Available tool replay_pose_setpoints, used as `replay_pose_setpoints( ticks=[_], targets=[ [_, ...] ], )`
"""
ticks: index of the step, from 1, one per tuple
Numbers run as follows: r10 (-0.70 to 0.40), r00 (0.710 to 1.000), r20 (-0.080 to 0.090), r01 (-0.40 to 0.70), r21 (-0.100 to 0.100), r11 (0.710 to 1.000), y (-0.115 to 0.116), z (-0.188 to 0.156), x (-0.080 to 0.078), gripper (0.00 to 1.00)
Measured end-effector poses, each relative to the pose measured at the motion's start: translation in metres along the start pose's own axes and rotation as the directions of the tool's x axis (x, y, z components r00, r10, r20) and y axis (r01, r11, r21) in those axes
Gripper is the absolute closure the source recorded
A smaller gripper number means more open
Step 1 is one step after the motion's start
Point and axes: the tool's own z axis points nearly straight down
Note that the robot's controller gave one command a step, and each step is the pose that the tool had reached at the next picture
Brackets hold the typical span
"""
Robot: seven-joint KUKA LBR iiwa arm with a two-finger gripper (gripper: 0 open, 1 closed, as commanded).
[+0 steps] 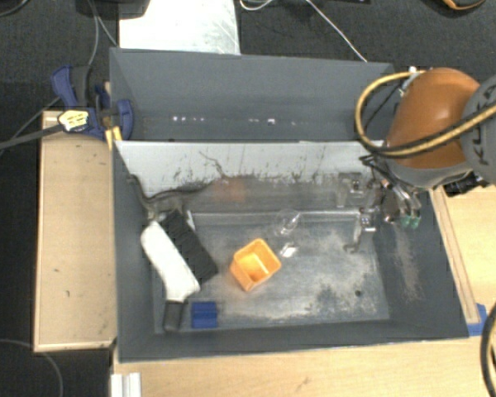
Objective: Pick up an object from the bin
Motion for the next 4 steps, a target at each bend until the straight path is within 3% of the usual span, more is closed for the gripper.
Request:
replay_pose_setpoints(
  ticks=[1,2,3,4],
  targets=[
    [-0.002,1.0,0.008,0.002,0.001,1.0,0.0,-0.005,-0.002,0.0],
    [-0.013,1.0,-0.006,0.013,-0.004,1.0,0.068,0.08,0.045,0.0],
    [-0.134,0.991,0.007,0.134,0.002,0.991,0.062,0.076,0.014,0.0],
    [-0.08,0.997,-0.001,0.08,-0.01,0.997,0.146,0.073,0.022,0.0]
  ],
)
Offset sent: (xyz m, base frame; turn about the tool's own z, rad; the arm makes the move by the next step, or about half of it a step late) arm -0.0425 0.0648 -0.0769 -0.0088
